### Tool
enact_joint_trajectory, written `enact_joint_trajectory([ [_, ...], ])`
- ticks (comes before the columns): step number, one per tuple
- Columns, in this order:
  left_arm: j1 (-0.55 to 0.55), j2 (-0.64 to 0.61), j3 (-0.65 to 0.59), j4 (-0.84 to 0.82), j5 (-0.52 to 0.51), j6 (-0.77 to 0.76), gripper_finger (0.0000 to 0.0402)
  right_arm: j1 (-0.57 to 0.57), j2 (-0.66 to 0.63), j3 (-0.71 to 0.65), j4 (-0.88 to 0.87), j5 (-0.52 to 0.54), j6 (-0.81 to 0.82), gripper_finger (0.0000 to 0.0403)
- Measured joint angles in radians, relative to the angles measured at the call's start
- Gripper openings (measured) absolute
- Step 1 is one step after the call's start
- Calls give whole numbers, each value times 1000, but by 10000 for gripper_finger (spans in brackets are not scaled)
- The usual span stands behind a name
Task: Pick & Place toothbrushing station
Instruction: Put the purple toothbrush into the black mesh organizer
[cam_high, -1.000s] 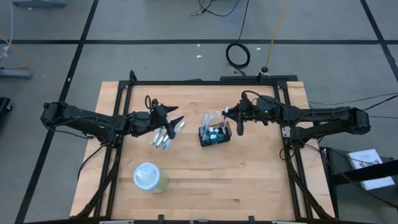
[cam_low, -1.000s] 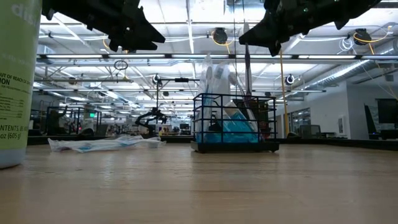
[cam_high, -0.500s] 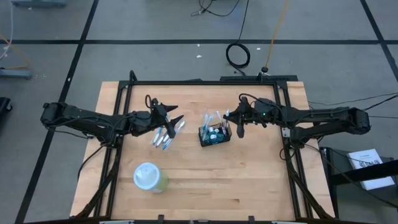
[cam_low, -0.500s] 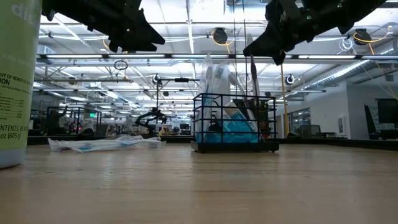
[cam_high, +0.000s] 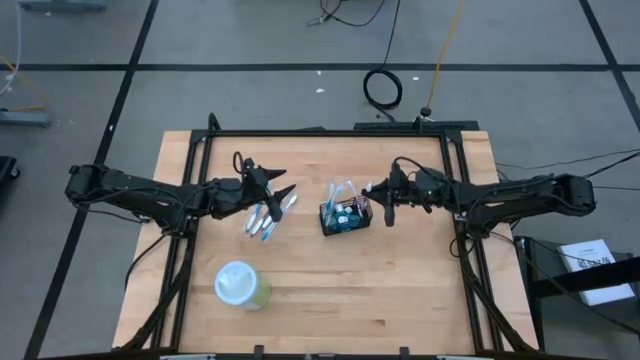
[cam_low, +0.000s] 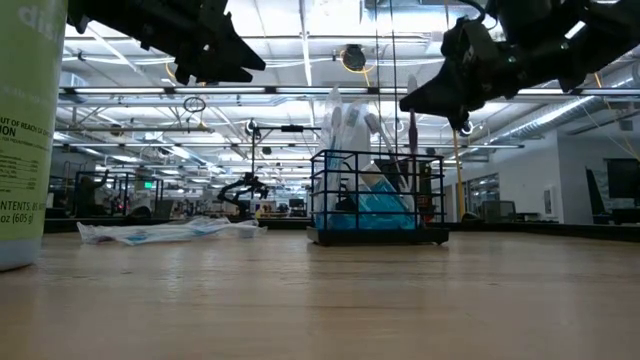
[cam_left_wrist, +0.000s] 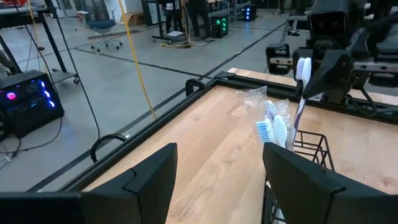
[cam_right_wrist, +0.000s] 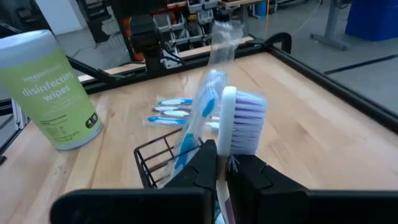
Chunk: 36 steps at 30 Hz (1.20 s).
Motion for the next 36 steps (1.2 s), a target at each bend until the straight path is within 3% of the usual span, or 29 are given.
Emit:
enact_joint_trajectory([
  [11, 0, 0, 0, 11, 0, -2, 246, 0, 3, -42, 13, 0, 43, 11],
  [27, 0, 0, 0, 6, 1, -5, 246, -1, 222, -40, 242, 4, 42, 11],
  [36, 0, 0, 0, 4, 1, -4, 246, 0, 213, -44, 206, 0, 42, 48],
])
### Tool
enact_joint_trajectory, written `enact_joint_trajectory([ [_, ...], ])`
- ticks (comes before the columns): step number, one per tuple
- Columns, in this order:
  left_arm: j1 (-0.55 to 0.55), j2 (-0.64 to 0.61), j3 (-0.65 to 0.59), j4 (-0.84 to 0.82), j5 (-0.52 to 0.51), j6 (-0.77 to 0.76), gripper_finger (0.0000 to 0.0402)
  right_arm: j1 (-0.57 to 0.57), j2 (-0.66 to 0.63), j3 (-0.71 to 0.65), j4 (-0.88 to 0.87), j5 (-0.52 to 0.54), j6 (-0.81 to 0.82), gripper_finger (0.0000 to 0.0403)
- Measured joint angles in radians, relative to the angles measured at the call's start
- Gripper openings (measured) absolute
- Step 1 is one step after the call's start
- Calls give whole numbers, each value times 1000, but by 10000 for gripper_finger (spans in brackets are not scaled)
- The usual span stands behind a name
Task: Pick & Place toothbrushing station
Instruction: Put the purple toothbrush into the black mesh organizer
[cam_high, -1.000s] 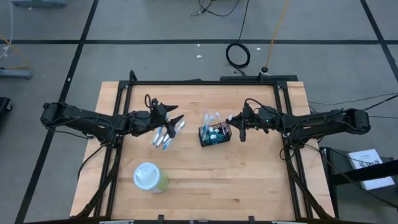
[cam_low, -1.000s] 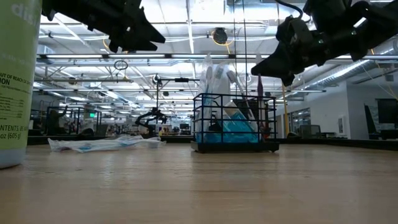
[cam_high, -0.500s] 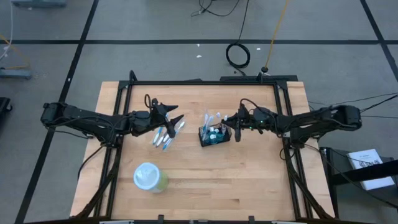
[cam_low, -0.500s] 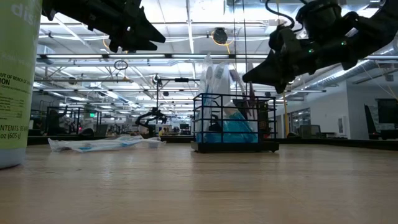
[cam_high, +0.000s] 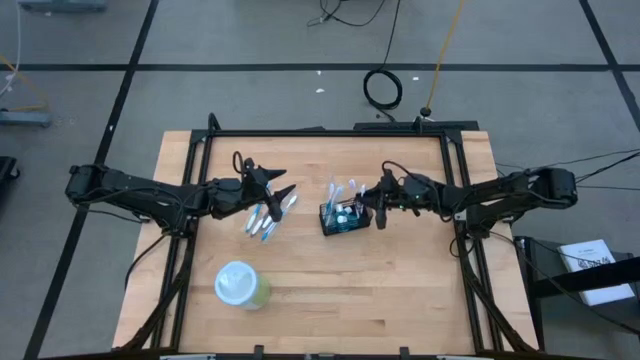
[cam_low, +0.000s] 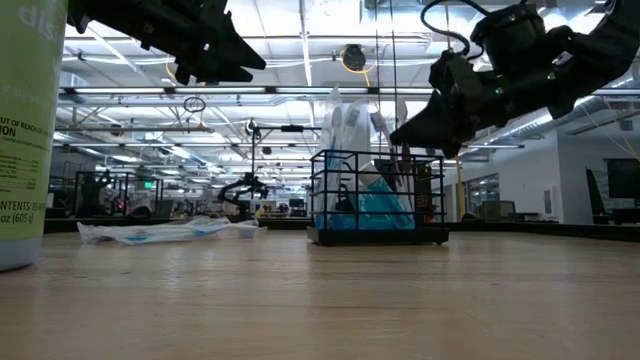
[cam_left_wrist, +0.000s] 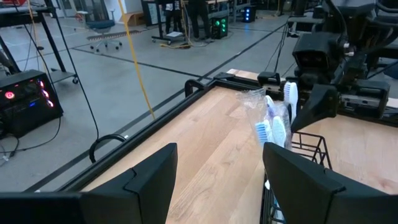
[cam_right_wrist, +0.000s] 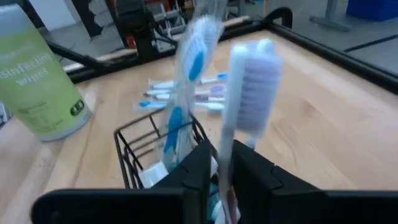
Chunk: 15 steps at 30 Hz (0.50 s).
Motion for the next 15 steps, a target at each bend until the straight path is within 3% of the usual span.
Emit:
enact_joint_trajectory([
  [7, 0, 0, 0, 0, 0, -1, 246, 0, -14, 0, 9, 4, 0, 112],
  [15, 0, 0, 0, 1, 0, -2, 246, -1, -116, 0, 13, 56, -64, 182],
])
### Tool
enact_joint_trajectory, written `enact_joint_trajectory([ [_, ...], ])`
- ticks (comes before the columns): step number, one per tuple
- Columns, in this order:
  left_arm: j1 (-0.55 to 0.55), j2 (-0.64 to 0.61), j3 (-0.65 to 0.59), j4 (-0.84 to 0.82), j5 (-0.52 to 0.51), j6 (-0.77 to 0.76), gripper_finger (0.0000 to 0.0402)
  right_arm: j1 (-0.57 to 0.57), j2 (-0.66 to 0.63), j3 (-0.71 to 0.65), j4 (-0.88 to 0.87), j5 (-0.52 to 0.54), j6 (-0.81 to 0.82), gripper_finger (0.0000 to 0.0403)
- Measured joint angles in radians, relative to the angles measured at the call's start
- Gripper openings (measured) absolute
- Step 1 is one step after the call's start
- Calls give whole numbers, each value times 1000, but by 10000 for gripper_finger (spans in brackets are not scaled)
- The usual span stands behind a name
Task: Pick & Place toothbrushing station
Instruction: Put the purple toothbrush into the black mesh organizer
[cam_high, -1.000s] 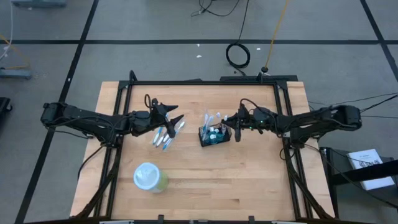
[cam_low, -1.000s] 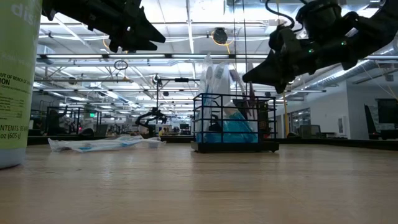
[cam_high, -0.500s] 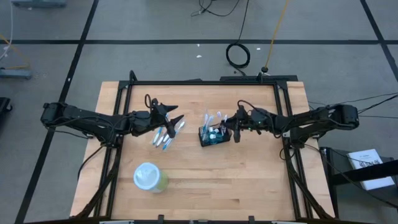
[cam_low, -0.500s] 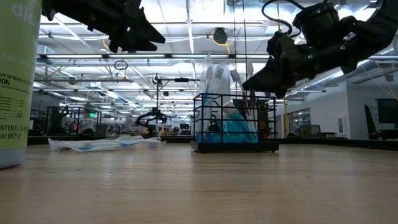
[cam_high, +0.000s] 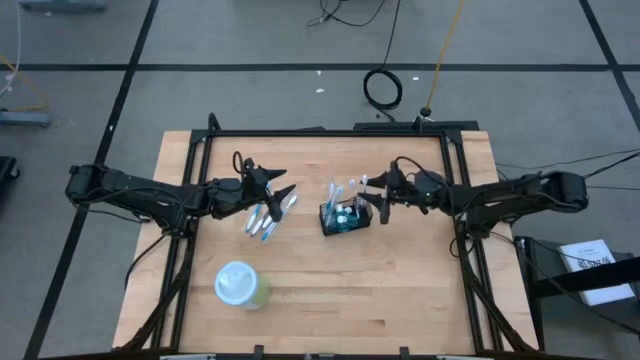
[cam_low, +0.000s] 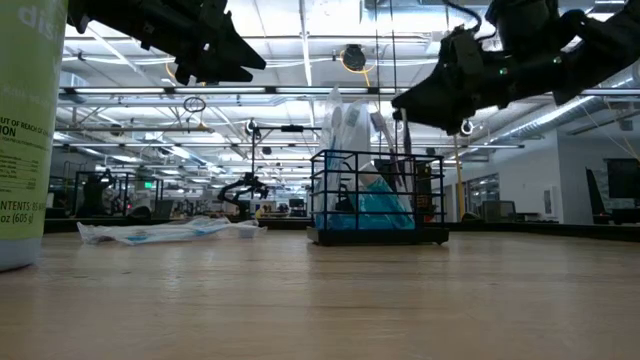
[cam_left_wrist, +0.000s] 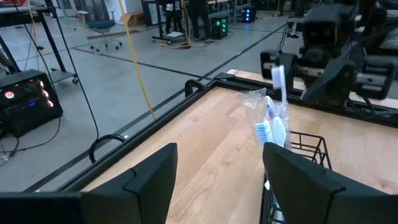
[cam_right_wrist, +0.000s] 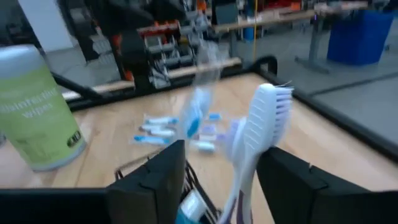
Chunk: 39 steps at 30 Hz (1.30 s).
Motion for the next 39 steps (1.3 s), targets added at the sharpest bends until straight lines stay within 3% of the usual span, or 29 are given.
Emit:
enact_joint_trajectory([
  [6, 0, 0, 0, 1, 0, -3, 246, -1, -73, 2, -34, 23, 45, 208],
  [11, 0, 0, 0, 3, 0, -4, 246, 10, -56, 2, -146, 20, 71, 219],
  [20, 0, 0, 0, 10, 0, -4, 246, 34, 40, 2, -171, 19, 88, 214],
  [39, 0, 0, 0, 3, 0, -5, 246, -3, 46, 2, -205, 27, 97, 215],
])
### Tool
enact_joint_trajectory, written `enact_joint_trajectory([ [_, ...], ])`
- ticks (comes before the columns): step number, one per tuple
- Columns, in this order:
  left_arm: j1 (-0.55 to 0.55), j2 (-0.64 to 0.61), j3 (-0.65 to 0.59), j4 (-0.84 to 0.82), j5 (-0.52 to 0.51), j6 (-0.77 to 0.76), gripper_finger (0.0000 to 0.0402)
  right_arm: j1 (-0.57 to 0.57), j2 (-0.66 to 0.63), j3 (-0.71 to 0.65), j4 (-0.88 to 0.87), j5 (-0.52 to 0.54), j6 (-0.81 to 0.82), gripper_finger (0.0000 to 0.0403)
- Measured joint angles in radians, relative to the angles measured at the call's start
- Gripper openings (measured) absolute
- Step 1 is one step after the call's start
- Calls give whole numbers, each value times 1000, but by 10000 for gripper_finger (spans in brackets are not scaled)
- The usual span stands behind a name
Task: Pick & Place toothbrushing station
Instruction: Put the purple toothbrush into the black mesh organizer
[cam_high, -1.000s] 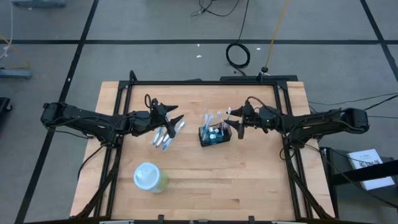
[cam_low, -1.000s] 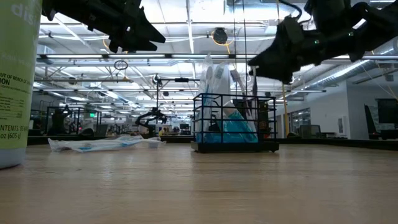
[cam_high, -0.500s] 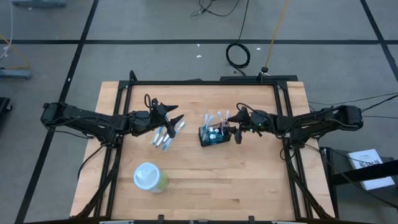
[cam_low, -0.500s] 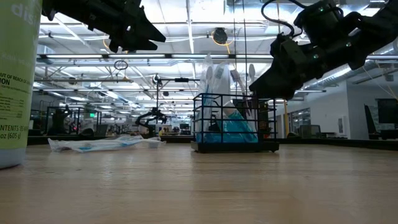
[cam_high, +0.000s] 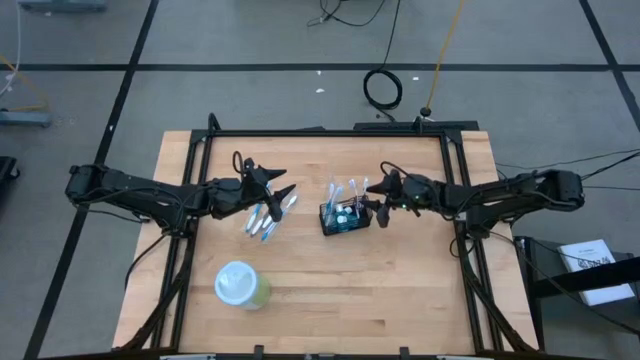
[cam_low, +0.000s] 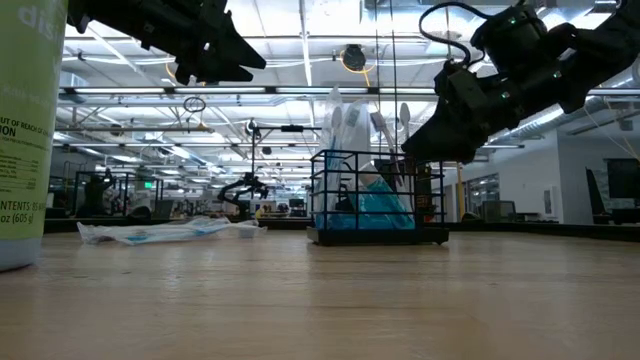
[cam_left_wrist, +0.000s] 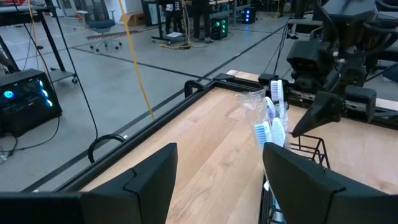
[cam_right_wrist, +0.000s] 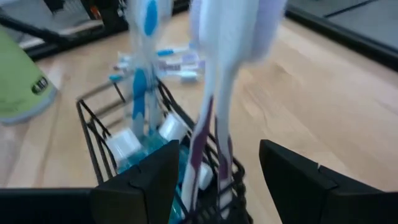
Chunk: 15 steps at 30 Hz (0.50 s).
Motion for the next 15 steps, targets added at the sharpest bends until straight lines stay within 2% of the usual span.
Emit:
enact_joint_trajectory([
  [10, 0, 0, 0, -1, 0, 0, 246, -24, -18, 0, -84, -2, -8, 215],
  [15, 0, 0, 0, -57, 0, -67, 246, -37, -127, 0, -186, -4, -29, 217],
])
